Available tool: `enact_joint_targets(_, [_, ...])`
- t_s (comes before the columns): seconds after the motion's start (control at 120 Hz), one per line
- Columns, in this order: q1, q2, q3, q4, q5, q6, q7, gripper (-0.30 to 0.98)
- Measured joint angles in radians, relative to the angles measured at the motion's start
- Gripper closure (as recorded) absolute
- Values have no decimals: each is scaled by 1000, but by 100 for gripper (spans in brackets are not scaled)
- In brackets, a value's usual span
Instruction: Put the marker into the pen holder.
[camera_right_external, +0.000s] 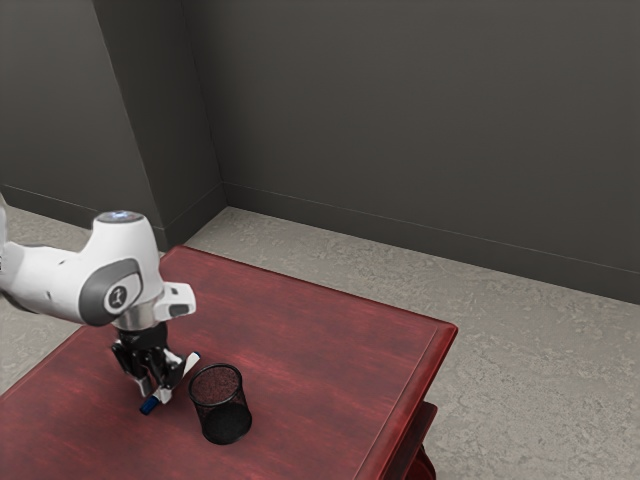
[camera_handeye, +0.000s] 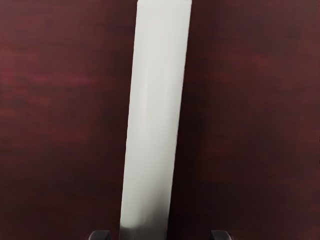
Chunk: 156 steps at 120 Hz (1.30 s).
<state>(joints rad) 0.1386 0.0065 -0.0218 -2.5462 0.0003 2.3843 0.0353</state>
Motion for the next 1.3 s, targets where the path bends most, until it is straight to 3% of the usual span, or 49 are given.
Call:
enact_joint_targets(0.208, [-21,7,-1,-1,43,9,5,64])
enact_joint_targets(0.392, [-28,22,-1,-2,51,11,7,59])
enact_joint_targets(0.75, [1,15,1,3,65,12,-4,73])
enact_joint_targets(0.883, [-27,-141,-11,9,71,-26,-14,75])
enact_joint_targets(0.992, [-150,-342,-90,4,55,-99,-24,76])
enact_joint_targets(1.108, [-182,-491,-191,-4,24,-175,-39,76])
enact_joint_targets(1.3, [-142,-558,-231,-37,4,-281,-65,76])
